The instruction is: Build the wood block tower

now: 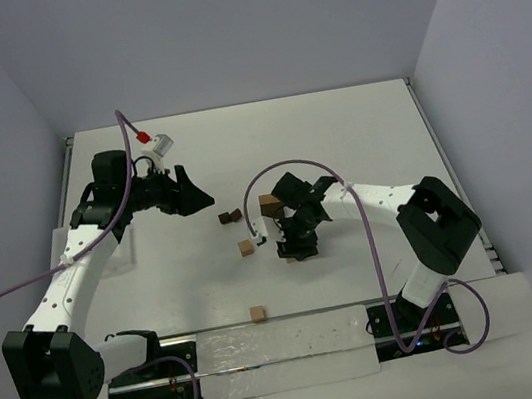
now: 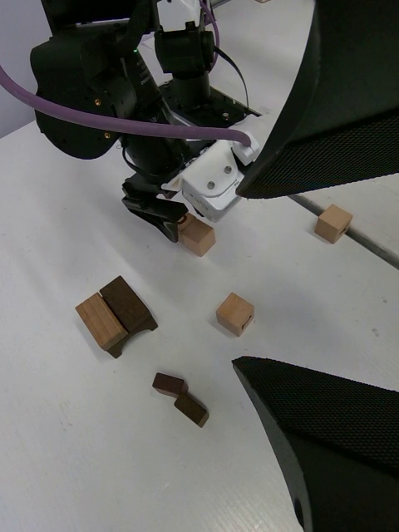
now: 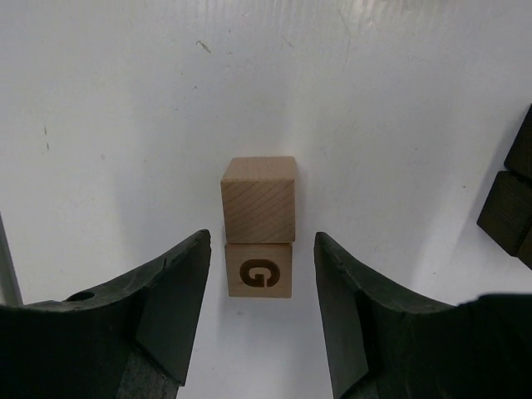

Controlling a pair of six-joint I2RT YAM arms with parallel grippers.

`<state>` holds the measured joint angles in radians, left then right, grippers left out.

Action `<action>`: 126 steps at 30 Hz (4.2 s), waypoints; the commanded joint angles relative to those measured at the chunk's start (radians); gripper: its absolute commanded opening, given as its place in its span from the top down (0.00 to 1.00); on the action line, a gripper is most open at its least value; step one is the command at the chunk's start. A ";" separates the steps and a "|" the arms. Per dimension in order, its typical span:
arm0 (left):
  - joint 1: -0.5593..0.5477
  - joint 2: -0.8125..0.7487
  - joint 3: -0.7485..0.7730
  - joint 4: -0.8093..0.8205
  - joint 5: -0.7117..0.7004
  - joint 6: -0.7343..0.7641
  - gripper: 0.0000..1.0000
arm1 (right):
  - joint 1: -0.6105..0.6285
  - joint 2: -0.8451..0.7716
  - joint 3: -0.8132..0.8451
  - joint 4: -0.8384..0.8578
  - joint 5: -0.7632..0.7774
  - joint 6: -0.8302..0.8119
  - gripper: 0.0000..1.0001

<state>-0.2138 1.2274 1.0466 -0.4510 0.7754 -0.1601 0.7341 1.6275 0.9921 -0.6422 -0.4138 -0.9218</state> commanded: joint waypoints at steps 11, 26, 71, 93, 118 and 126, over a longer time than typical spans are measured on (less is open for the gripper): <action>0.010 -0.004 0.037 0.026 0.031 0.020 0.18 | 0.027 0.028 0.029 0.023 -0.011 0.019 0.44; 0.010 -0.001 0.040 0.027 0.040 0.020 0.18 | 0.034 0.009 0.028 0.023 0.032 0.029 0.78; 0.145 0.027 0.069 -0.015 0.128 0.038 0.01 | -0.127 0.212 0.642 -0.295 0.059 -0.063 1.00; 0.162 0.035 0.047 -0.008 0.146 0.044 0.01 | -0.136 0.365 0.790 -0.320 0.058 -0.092 1.00; 0.167 0.043 0.039 -0.009 0.162 0.047 0.01 | -0.136 0.459 0.880 -0.374 0.073 -0.122 1.00; 0.171 0.046 0.036 -0.006 0.152 0.038 0.01 | -0.137 0.462 0.865 -0.365 0.070 -0.121 1.00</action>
<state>-0.0516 1.2720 1.0845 -0.4751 0.9028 -0.1271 0.6029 2.0811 1.8191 -0.9938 -0.3405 -1.0317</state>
